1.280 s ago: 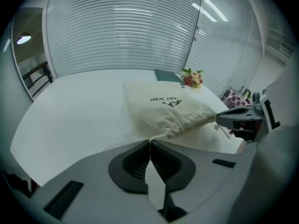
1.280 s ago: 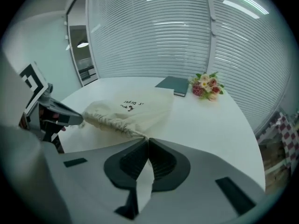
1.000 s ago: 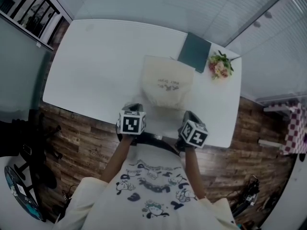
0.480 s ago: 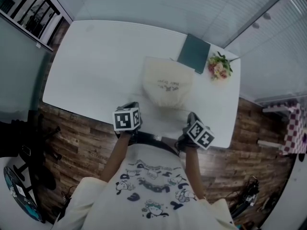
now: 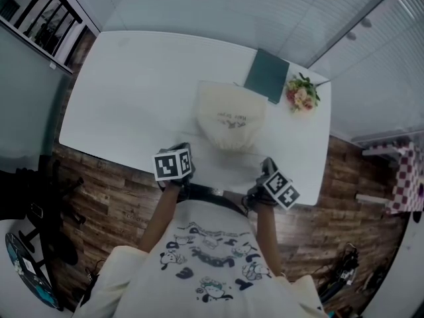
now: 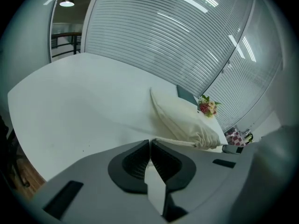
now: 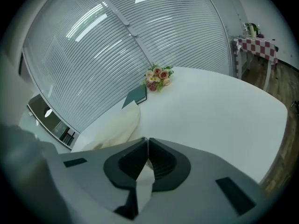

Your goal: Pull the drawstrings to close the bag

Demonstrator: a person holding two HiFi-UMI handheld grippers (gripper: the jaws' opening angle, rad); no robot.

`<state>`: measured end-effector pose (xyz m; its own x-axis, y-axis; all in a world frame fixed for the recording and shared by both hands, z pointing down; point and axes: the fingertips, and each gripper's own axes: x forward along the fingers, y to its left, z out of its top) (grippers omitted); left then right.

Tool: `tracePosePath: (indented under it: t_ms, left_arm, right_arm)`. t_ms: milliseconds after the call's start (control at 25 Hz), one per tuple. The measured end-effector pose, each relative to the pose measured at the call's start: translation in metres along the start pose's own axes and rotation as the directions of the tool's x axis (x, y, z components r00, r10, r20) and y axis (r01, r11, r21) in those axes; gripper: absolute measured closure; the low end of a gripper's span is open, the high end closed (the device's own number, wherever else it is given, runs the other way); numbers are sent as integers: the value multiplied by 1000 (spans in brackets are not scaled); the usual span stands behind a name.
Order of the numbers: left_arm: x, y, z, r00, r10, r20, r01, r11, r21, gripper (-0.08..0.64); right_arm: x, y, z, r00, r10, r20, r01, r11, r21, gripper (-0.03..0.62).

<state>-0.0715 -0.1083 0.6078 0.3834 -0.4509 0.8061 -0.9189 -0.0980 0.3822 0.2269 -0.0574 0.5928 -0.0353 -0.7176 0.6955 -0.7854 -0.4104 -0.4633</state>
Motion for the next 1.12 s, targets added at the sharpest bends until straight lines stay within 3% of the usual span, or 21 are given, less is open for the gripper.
tracePosePath:
  t_ms: [240,520,600,680,800,1120]
  left_arm:
    - [-2,-1,2,1000,-13,-1,13,1000,3,511]
    - [-8,-10,0,1000,25,16,-27,982,189,509]
    - [-7,-9,-5,1000,30,5,-30,977,210,509]
    - [-9,-9,-9,1000,9,0,-9,980,201,507]
    - [-16,-7,-14,1000,-25,-6,26,985,168,495]
    - [-50,-3,-21,993,-113,-15,114,984,137,395]
  right_arm:
    - [0,-2,-3,1000,14,-1,-14,1000,-4,574]
    - [2,2,-15,997,26,-70,-36,989,-141,572]
    - [3,-1,-22,994,22,-109,-40,984,-172,569]
    - [0,-5,-28,991,16,-131,-41,981,-190,540]
    - [-9,-11,-28,991,15,-132,-41,979,-199,437]
    - [-47,-6,14,1000,21,5,-19,970,-244,425]
